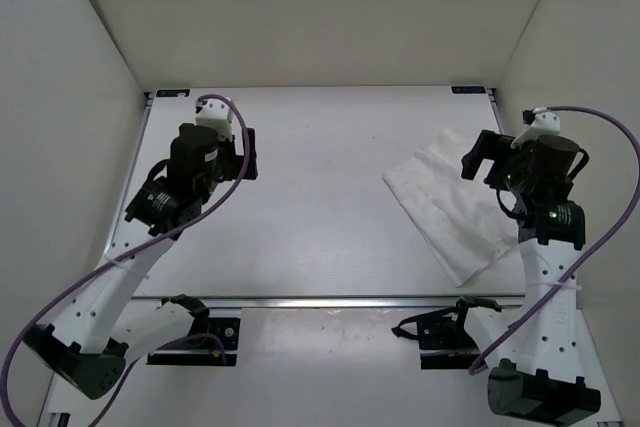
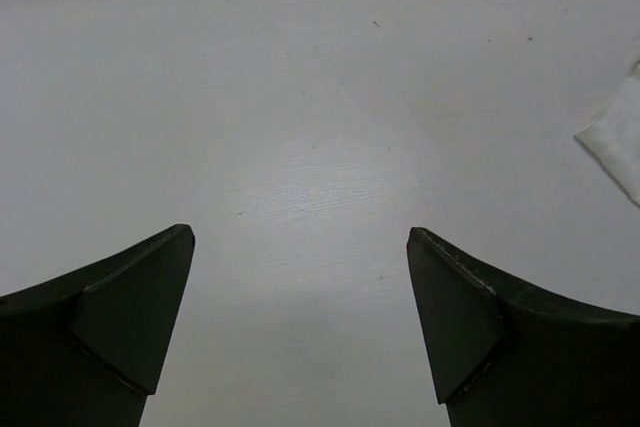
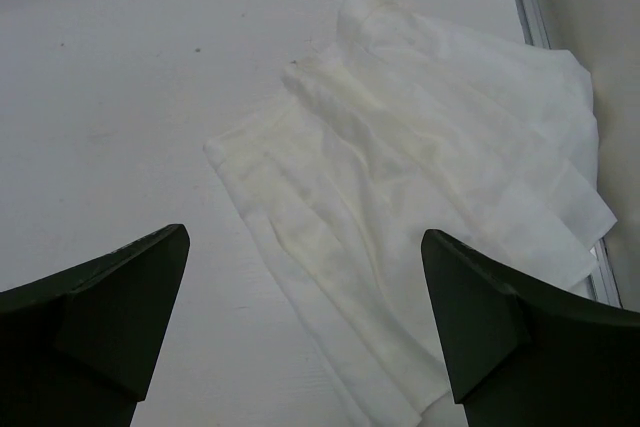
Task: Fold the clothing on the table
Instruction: Move the skirt to the center of the board
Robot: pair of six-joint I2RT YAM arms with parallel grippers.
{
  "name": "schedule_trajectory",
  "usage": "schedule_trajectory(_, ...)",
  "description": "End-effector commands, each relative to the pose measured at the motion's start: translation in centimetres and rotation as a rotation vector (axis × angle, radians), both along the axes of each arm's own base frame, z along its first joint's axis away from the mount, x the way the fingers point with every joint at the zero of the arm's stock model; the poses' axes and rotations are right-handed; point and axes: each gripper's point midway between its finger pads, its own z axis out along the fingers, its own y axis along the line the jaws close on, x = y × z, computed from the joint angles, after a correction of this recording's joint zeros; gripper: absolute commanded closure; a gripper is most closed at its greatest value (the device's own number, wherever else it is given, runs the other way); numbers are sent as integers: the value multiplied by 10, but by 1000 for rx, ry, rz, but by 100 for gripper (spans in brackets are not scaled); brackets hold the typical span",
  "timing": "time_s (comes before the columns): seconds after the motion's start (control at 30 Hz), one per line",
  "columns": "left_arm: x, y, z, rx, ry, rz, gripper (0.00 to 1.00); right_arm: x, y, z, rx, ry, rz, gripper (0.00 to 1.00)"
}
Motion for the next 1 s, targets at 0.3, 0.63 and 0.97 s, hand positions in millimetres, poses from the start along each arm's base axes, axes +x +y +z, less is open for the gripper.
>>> schedule_trajectory(0.3,29,-23,-6,190,32,-79,1,59,-13,1,-67,141,33,1)
schedule_trajectory(0.63,31,-52,-62,119,140,-204,1,97,-35,-86,-87,367,-37,1)
schedule_trajectory(0.97,39,-75,-79,-39,255,-257,1,125,-31,-165,-14,428,102,0)
